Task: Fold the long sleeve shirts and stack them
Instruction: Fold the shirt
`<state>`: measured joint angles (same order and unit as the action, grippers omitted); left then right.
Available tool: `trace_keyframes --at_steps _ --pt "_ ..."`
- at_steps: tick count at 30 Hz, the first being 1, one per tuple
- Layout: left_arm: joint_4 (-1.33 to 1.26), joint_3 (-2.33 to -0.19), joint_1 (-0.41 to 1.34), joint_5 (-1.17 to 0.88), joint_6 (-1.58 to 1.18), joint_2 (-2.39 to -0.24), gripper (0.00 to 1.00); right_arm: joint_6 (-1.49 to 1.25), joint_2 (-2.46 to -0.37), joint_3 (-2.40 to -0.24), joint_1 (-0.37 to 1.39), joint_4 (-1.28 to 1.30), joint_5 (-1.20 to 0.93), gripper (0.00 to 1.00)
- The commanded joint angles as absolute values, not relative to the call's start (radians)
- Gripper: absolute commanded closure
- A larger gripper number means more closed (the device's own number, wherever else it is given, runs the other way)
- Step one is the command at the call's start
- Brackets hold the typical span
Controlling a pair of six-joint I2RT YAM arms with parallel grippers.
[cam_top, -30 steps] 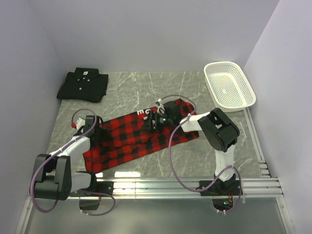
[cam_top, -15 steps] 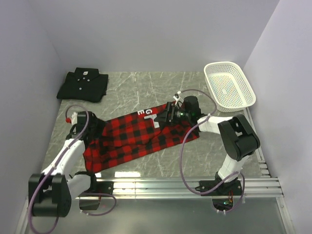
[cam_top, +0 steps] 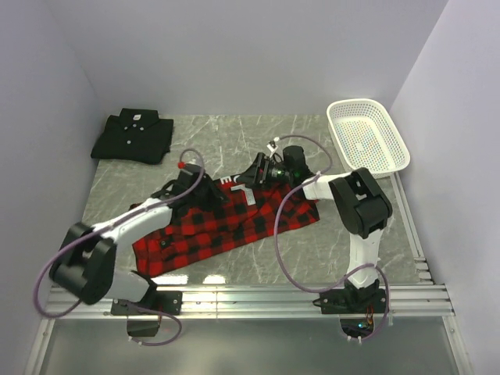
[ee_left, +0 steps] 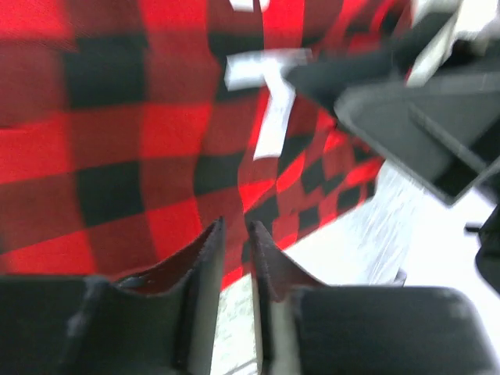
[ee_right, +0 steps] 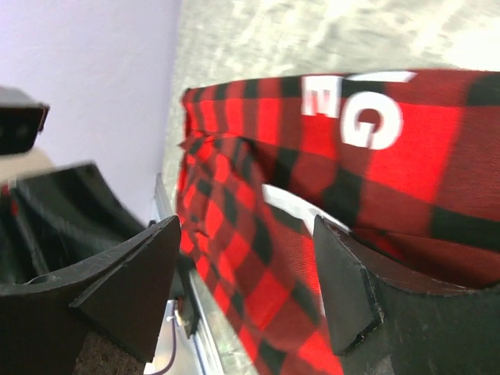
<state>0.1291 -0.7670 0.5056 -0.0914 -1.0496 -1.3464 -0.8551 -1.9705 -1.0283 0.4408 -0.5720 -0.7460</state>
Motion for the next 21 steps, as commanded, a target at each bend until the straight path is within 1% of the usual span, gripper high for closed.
trace_keyframes --at_steps 1,6,10,13,19,21 --pt "0.071 -0.819 0.540 -0.224 -0.993 -1.474 0.79 -0.845 -2.011 -1.069 0.443 -0.611 -0.710 0.25" --pt "0.078 -0.842 0.551 -0.359 -1.012 -1.652 0.88 -0.845 -2.042 -1.037 0.385 -0.615 -0.667 0.25" --pt "0.100 -0.853 0.551 -0.388 -1.012 -1.719 0.96 -0.847 -2.043 -1.012 0.316 -0.621 -0.643 0.25" --pt "0.112 -0.845 0.551 -0.402 -1.012 -1.750 0.99 -0.845 -2.033 -0.994 0.263 -0.620 -0.615 0.25" --pt "0.101 -0.812 0.551 -0.437 -1.023 -1.750 0.99 -0.844 -1.997 -0.951 0.199 -0.594 -0.528 0.25" --pt "0.112 -0.819 0.552 -0.442 -1.017 -1.718 0.98 -0.839 -1.988 -0.940 0.187 -0.581 -0.509 0.25"
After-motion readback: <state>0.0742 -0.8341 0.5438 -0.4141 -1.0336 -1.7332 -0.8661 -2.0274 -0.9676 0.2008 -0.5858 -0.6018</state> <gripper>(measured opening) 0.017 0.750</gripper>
